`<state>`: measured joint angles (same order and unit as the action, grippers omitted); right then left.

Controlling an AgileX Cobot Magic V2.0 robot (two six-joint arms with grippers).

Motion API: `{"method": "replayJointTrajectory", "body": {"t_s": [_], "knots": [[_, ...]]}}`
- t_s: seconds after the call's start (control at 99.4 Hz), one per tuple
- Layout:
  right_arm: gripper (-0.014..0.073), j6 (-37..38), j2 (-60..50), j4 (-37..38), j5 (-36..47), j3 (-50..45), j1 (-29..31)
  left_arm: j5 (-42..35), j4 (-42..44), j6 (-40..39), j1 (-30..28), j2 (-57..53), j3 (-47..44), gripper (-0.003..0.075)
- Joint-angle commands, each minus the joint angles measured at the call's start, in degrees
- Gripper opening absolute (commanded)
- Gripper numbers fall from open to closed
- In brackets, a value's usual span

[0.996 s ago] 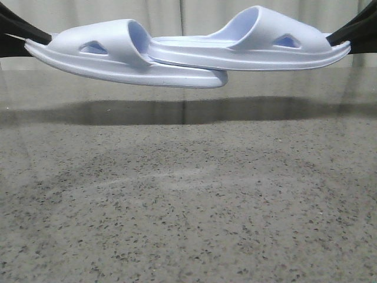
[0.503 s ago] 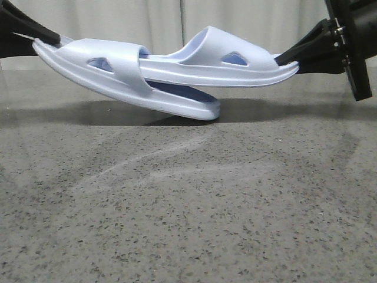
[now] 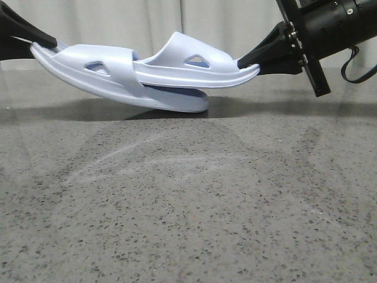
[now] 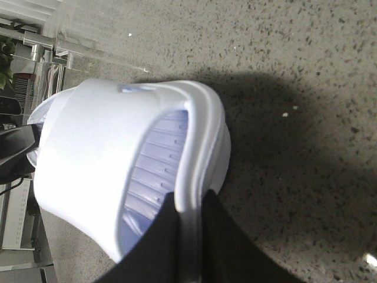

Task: Insert blue slippers together front up
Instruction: 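Push right gripper's slipper toe-first into the left gripper's slipper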

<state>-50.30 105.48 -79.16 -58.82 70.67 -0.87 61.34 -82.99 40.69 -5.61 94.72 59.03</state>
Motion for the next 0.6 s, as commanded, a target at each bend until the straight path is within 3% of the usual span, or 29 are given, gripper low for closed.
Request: {"method": "replayJointTrajectory", "body": {"t_s": [0.0, 0.211, 0.593], "knots": [[-0.0106, -1.1, -2.4, -4.6, -8.9, 1.8, -1.5, 11.3, -4.5, -0.2, 1.6, -2.1, 1.6, 0.0015], [-0.0094, -1.1, -2.4, -4.1, -12.4, 1.8, 3.0, 11.3, -4.4, -0.1, -0.2, -2.1, 1.6, 0.0015], [0.0182, 0.5, -2.4, -3.0, -16.2, 1.8, 10.8, 9.3, -4.3, 0.0, -1.2, -2.1, 1.6, 0.0015]]}}
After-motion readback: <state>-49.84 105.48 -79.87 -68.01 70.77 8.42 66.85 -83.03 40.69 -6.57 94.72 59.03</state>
